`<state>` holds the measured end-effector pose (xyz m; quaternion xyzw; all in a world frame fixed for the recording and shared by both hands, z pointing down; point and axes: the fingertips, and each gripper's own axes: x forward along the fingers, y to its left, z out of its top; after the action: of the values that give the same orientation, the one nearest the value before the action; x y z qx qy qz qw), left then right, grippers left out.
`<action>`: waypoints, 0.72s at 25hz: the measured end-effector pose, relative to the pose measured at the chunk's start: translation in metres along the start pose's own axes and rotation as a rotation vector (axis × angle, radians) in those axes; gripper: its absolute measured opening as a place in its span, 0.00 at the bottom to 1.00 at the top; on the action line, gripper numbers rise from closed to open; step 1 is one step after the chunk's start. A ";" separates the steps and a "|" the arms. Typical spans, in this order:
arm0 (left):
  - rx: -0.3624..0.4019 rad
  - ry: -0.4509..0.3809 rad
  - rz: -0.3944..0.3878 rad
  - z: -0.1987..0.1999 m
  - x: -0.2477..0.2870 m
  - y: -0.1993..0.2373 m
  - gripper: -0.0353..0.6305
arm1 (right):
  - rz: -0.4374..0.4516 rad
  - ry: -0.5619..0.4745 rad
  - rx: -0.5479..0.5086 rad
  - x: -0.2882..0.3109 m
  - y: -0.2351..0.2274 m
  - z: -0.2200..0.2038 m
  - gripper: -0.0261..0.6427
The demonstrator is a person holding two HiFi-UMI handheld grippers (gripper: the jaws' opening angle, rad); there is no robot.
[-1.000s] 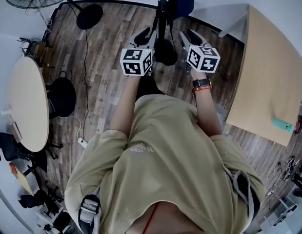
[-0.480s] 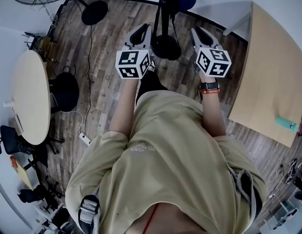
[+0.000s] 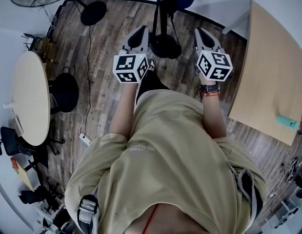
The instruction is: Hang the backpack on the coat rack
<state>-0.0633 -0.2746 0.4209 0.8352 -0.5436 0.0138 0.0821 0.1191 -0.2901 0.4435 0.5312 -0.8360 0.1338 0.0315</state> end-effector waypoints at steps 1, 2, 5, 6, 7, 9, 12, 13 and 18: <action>-0.010 -0.003 0.001 0.000 -0.001 0.000 0.09 | -0.004 -0.008 -0.008 -0.001 0.000 0.002 0.07; -0.017 -0.003 0.001 0.000 -0.002 0.000 0.09 | -0.007 -0.016 -0.017 -0.003 0.001 0.004 0.07; -0.004 0.006 0.003 -0.002 0.001 0.001 0.09 | -0.012 -0.021 -0.030 -0.001 0.002 0.006 0.06; 0.003 0.010 0.003 -0.003 0.003 0.002 0.09 | -0.009 -0.019 -0.030 0.002 0.003 0.006 0.06; 0.009 0.015 0.004 -0.005 0.005 0.003 0.09 | -0.005 -0.016 -0.028 0.004 0.004 0.005 0.06; 0.019 0.026 0.005 -0.007 0.008 0.005 0.09 | 0.006 -0.013 -0.023 0.009 0.007 0.003 0.06; 0.016 0.046 -0.005 -0.012 0.012 0.008 0.09 | 0.017 -0.006 -0.019 0.014 0.012 0.001 0.06; 0.009 0.054 -0.016 -0.014 0.014 0.009 0.09 | 0.019 -0.003 -0.017 0.017 0.013 0.000 0.06; -0.051 0.071 -0.081 -0.025 0.027 0.009 0.09 | 0.026 0.009 0.002 0.033 0.010 -0.005 0.06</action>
<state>-0.0585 -0.2988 0.4500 0.8531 -0.5062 0.0264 0.1232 0.0954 -0.3142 0.4534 0.5199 -0.8425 0.1372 0.0331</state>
